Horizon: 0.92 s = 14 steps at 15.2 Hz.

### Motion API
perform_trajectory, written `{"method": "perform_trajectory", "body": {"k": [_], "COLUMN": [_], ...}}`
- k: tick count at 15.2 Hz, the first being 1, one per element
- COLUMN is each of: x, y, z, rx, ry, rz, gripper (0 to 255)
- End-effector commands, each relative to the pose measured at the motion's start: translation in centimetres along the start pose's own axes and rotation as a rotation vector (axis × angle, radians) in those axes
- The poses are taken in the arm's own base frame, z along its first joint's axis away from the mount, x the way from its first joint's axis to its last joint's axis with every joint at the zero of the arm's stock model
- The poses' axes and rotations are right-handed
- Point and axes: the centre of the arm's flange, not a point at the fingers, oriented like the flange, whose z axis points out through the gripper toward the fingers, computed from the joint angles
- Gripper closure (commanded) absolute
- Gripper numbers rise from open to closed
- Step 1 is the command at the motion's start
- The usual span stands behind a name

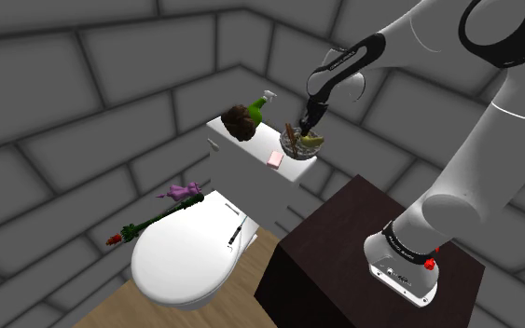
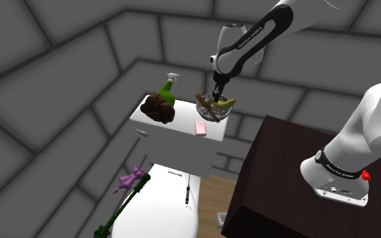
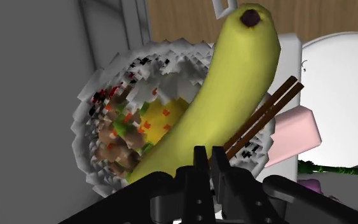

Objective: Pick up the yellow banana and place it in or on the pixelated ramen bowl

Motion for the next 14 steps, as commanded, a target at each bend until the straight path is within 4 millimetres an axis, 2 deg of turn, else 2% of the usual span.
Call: {"method": "perform_trajectory", "body": {"k": [1, 2, 3, 4, 7, 14], "x": [-0.4, -0.4, 0.2, 0.2, -3.4, -2.4], "y": [0.1, 0.1, -0.1, -0.1, 1.9, 2.2], "z": [1.1, 1.1, 0.0, 0.0, -0.7, 2.8], "rx": [0.002, 0.003, -0.003, -0.003, 0.002, 0.002], "ry": [-0.017, -0.017, 0.012, 0.012, 0.301, 0.301], "rz": [0.004, 0.004, -0.003, -0.003, 0.608, 0.608], "gripper": [255, 255, 255, 0, 0, 0]}}
